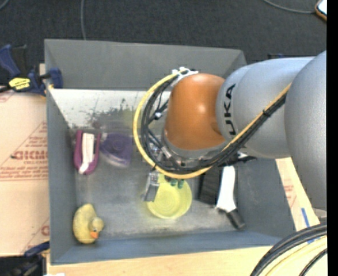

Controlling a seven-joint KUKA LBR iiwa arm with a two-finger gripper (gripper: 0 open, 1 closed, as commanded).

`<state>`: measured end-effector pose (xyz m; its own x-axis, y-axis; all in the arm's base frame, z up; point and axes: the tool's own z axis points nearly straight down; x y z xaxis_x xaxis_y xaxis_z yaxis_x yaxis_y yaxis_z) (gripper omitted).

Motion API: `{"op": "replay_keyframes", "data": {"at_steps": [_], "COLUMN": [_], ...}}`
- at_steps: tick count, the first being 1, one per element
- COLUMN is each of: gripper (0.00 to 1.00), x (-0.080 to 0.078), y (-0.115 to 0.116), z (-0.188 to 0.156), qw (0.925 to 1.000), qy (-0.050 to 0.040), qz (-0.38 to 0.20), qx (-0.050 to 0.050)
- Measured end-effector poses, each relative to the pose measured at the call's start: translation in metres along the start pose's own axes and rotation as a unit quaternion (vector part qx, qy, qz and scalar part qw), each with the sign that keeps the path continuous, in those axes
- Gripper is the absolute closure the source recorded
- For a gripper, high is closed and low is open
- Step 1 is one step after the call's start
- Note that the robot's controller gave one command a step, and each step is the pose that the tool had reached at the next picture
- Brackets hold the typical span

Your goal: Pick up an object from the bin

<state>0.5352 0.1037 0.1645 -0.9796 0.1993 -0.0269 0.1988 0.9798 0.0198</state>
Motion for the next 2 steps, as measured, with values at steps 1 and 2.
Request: {"op": "replay_keyframes", "data": {"at_steps": [1, 2], "gripper": [0.0, 0.0], "x": [-0.029, 0.029], "y": [-0.05, -0.106], "z": [0.088, 0.032], "qw": [0.9999, 0.9998], "qy": [0.0088, -0.0029], "qz": [0.002, -0.022], "qx": [0.006, 0.0]}}
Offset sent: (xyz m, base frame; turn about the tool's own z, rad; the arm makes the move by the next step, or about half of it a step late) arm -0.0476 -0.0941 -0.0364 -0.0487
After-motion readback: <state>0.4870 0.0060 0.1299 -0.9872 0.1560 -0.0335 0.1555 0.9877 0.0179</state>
